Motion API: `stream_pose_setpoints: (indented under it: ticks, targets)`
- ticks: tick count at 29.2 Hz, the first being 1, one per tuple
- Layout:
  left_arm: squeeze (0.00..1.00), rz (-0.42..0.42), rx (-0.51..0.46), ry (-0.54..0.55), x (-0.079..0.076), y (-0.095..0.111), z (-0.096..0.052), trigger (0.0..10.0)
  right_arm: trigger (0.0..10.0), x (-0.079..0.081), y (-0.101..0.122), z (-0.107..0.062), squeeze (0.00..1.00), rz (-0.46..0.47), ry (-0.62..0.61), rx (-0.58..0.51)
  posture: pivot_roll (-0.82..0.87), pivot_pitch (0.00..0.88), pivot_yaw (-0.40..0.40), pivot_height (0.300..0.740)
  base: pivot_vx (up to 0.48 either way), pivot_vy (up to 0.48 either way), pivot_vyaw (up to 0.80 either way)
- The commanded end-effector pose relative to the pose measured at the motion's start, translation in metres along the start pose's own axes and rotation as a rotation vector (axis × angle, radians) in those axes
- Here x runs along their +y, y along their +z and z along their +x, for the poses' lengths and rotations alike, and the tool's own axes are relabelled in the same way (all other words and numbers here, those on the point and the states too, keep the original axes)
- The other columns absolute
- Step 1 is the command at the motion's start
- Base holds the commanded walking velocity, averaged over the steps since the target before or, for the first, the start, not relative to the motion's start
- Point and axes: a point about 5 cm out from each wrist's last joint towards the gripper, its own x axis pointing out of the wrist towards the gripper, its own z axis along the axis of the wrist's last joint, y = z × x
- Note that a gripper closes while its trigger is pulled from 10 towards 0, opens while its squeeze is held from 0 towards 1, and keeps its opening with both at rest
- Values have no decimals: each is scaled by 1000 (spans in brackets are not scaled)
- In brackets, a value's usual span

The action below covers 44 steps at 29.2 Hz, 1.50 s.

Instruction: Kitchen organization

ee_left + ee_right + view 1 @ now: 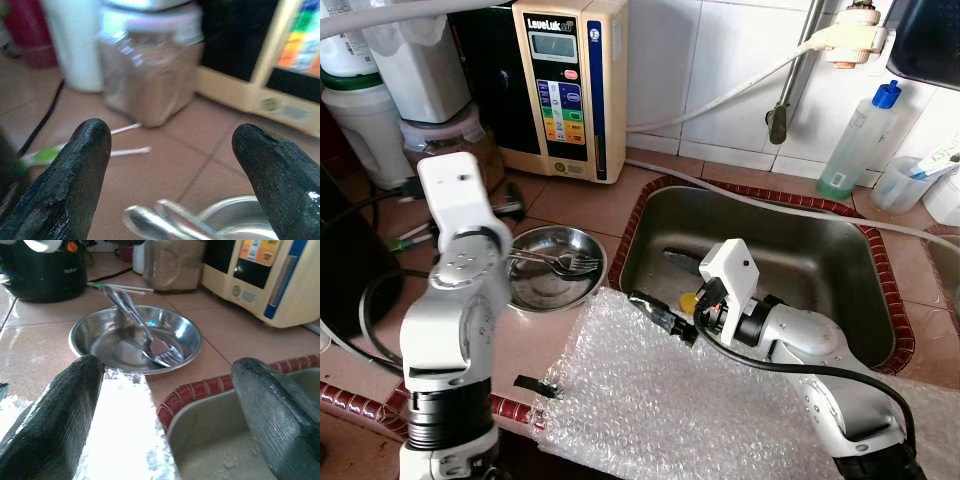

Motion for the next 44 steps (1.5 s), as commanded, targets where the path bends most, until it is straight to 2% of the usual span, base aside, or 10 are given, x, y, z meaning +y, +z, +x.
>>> stream_pose_setpoints:
  ticks: [1,4,5,10,13,16,19,27,35,44]
  targets:
    - [0,-49,34,43,7,-8,5,10000,10000,2,0,0,0,-15,12,2,140,0,-8,740,0,0,0]
    - [0,-77,75,24,6,-15,8,10000,10000,2,0,0,0,-15,15,5,127,0,-10,740,0,0,0]
    - [0,-116,109,16,5,-20,10,10000,10000,3,0,-1,0,-7,25,6,126,0,-9,740,0,0,0]
    - [0,-110,110,16,0,-23,11,10000,10000,8,3,-4,0,65,86,0,121,0,-7,740,0,0,0]
    - [0,-145,126,22,-1,-27,10,10000,10000,8,3,-5,0,61,85,5,116,0,-7,740,0,0,0]
    - [0,-153,129,57,3,-29,10,10000,10000,10,0,-5,0,58,86,16,115,0,-9,740,0,0,0]
    - [0,-135,79,74,7,-26,9,10000,10000,11,-2,-5,0,66,87,28,116,0,-13,740,0,0,0]
    - [0,-160,88,102,16,-34,7,10000,10000,11,-5,-5,0,75,89,51,121,0,-19,740,0,0,0]
    - [0,-162,145,34,12,-50,3,10000,10000,13,-9,-4,0,78,96,61,124,0,-20,740,0,0,0]
    - [0,-212,159,-34,3,-55,14,10000,10000,13,-8,-2,0,65,93,57,115,0,-20,740,0,0,0]
